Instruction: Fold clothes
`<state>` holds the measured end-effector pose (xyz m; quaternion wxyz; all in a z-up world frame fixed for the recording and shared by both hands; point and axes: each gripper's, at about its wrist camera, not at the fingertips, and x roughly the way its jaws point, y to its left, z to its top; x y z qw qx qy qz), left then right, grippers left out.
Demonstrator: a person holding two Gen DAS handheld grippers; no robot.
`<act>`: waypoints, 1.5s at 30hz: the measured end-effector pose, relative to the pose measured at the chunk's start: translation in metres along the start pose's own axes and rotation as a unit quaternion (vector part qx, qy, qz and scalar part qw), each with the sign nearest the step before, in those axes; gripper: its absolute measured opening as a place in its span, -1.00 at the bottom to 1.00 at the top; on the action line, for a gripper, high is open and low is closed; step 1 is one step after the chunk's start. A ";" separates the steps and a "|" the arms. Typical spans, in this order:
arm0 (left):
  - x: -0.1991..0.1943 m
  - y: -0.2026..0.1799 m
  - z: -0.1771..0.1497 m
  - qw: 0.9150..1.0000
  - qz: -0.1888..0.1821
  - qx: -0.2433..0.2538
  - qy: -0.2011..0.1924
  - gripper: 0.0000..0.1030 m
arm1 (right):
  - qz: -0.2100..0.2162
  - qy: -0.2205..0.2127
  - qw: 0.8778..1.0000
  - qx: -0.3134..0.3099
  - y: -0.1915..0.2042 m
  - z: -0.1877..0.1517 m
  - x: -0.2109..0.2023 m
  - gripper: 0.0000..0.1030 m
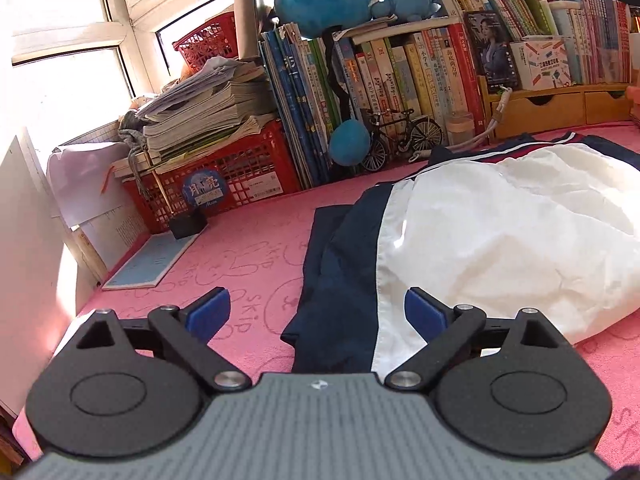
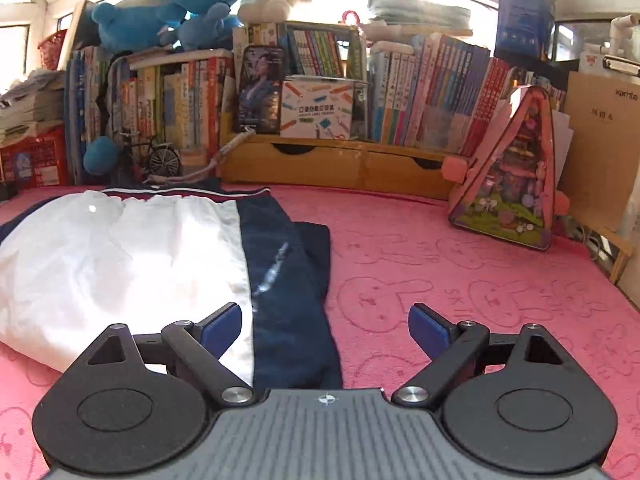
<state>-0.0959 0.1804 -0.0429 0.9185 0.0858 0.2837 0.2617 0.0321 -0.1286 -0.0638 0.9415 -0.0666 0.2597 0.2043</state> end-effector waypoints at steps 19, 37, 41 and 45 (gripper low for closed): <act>0.013 0.041 -0.028 0.997 0.005 -0.072 0.037 0.86 | 0.011 0.021 0.989 0.145 -0.073 -0.032 -0.003 0.77; 0.046 -0.023 -0.032 0.991 0.083 0.106 0.004 0.91 | -0.019 0.011 0.991 0.131 -0.080 -0.041 -0.010 0.61; 0.016 -0.030 -0.031 0.985 -0.018 0.164 -0.057 0.75 | 0.035 -0.050 0.994 -0.093 -0.017 -0.038 -0.029 0.62; -0.010 -0.045 -0.031 0.957 -0.123 0.237 -0.110 0.75 | 0.102 -0.061 0.936 -0.330 0.049 -0.041 -0.036 0.61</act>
